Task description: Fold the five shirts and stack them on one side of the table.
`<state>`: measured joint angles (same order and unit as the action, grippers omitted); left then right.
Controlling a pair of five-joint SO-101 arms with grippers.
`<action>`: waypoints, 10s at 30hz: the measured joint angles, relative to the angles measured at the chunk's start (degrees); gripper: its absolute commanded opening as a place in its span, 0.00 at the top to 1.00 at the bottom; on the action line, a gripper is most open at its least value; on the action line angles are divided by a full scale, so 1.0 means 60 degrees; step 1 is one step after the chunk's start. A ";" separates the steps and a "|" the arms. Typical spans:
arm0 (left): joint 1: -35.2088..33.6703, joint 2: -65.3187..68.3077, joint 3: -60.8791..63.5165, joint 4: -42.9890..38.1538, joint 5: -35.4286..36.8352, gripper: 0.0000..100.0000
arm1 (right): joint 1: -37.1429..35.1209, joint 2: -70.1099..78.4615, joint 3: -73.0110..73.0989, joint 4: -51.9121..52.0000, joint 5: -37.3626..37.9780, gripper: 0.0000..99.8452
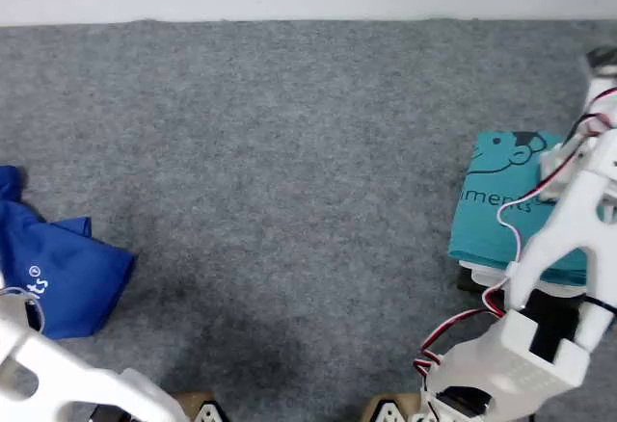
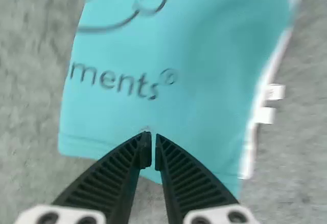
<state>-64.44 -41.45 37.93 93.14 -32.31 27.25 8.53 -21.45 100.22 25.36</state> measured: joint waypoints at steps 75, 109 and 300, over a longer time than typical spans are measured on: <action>0.5275 0.8044 -0.2388 -0.3531 0.0718 0.79 | -0.0337 -0.6022 0.6447 0.0073 0.1612 0.99; 0.6828 0.6198 -0.5758 -0.2256 0.2652 0.99 | -0.0337 -0.8615 0.6725 0.0073 0.1612 0.99; 0.7150 -0.4542 -0.2725 -0.6549 -0.1685 0.99 | -0.5788 -0.4249 -1.0857 -0.1861 0.4044 0.99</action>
<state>-21.54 -68.70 21.58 53.85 -42.42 -7.47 -16.97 -86.59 89.05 49.63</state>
